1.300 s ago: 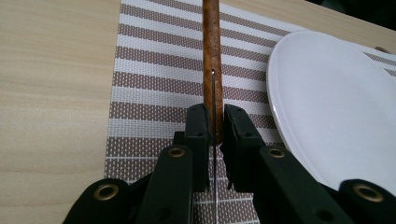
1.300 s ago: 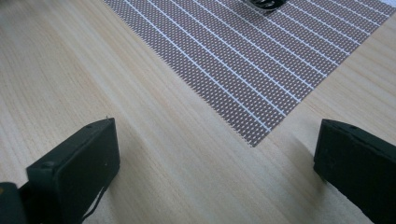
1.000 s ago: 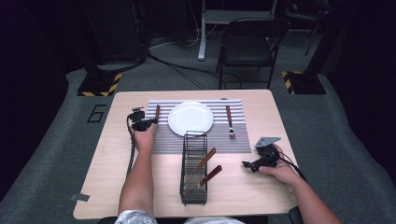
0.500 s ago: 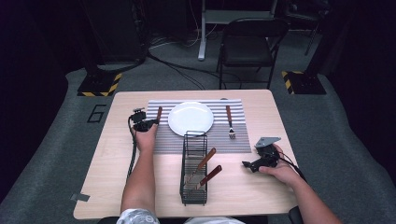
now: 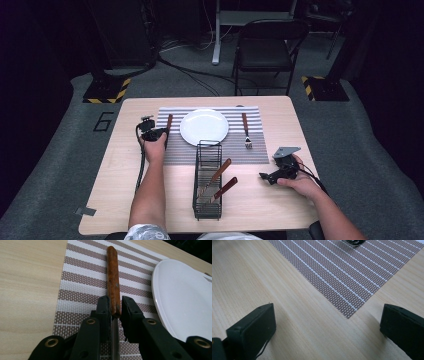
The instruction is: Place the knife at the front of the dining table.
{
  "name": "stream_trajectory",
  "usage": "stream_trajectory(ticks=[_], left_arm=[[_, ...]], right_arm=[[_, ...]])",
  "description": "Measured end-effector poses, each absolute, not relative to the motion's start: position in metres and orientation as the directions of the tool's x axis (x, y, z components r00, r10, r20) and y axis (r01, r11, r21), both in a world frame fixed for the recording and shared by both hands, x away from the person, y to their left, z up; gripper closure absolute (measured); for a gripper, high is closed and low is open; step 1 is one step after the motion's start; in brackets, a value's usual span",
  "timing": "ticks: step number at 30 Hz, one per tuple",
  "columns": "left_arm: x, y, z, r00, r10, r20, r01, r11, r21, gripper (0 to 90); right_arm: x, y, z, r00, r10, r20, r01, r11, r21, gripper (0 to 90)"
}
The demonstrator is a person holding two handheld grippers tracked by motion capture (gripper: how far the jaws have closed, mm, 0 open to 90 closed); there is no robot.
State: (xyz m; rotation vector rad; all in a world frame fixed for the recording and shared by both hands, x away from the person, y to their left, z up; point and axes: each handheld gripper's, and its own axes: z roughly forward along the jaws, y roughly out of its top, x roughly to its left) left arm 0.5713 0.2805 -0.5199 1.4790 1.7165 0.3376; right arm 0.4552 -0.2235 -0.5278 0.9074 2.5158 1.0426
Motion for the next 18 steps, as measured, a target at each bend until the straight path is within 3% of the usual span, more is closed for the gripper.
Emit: stream_trajectory(ticks=[9, 18], left_arm=[[0.570, 0.284, -0.519, 0.025, 0.912, -0.410, 0.695, 0.279, 0.662, 71.2], [0.562, 0.284, -0.507, 0.058, 0.934, -0.353, 0.692, 0.217, 0.688, 65.5]], right_arm=[[0.455, -0.223, -0.528, -0.767, 0.641, -0.009, 0.447, 0.545, 0.710, 0.0], [0.455, -0.223, -0.528, -0.766, 0.642, -0.005, 0.450, 0.542, 0.710, 0.0]])
